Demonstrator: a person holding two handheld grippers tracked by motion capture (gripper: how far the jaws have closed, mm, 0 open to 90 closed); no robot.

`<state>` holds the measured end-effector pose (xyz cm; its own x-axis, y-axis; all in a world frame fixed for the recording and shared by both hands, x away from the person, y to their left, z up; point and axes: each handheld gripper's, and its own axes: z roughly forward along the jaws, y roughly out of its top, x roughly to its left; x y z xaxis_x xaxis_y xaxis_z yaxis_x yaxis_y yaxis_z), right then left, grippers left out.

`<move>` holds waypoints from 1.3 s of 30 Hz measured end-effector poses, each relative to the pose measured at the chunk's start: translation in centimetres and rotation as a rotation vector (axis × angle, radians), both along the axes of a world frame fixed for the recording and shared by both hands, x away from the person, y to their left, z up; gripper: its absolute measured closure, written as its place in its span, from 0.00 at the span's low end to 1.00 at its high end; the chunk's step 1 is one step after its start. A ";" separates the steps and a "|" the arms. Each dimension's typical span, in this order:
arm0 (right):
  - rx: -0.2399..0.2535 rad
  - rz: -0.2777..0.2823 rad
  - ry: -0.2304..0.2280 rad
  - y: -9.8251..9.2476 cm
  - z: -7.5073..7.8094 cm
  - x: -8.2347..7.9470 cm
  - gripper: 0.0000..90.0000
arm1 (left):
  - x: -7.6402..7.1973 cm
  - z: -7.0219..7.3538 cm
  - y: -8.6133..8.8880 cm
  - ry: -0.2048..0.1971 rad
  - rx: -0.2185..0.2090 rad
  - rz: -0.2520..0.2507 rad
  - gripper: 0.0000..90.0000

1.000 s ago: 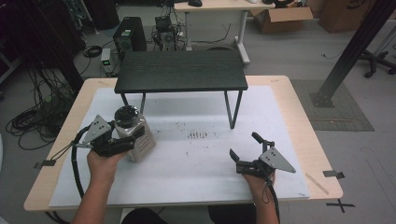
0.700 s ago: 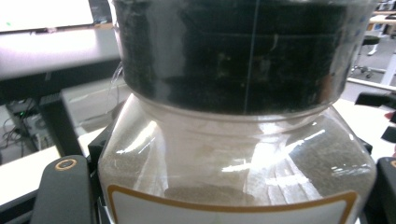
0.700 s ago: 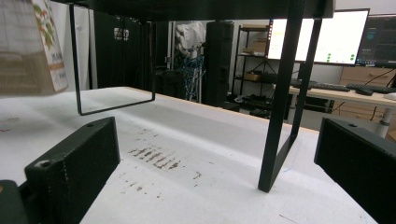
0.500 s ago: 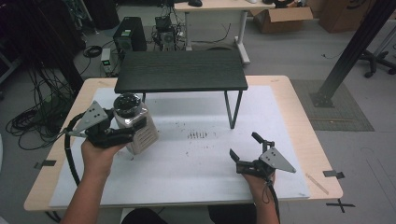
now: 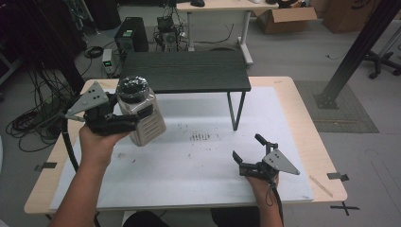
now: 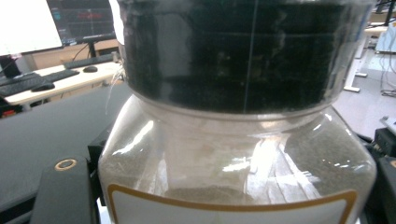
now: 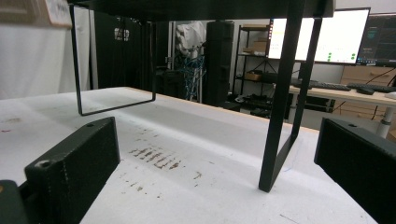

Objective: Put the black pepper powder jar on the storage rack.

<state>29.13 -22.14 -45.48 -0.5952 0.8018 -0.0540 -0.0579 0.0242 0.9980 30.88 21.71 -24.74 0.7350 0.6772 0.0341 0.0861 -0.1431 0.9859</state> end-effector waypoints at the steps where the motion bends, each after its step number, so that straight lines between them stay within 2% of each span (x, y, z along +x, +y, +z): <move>1: 0.001 0.000 0.000 0.0 0.0 0.0 0.00 | 0.0 0.4 -0.1 -0.002 0.000 -0.005 0.26; 9: 0.004 0.000 -0.002 0.0 0.0 0.0 0.00 | 0.9 2.8 -1.3 -0.014 -0.001 -0.030 0.26; 17: 0.004 0.001 -0.003 0.0 0.0 0.0 0.00 | 1.8 4.7 -1.6 -0.019 -0.010 -0.036 0.26; 30: 0.003 0.001 0.005 0.0 0.0 0.0 0.00 | 3.4 6.6 -1.7 -0.019 -0.025 -0.025 0.26; 39: 0.003 0.000 0.011 0.0 0.0 0.1 0.00 | 5.5 8.3 -2.0 -0.026 -0.012 -0.012 0.25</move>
<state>29.22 -22.17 -45.47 -0.5960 0.8017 -0.0446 -0.0468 0.0208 0.9987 36.41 19.70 -16.48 0.7424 0.6685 0.0453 0.0585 -0.1319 0.9895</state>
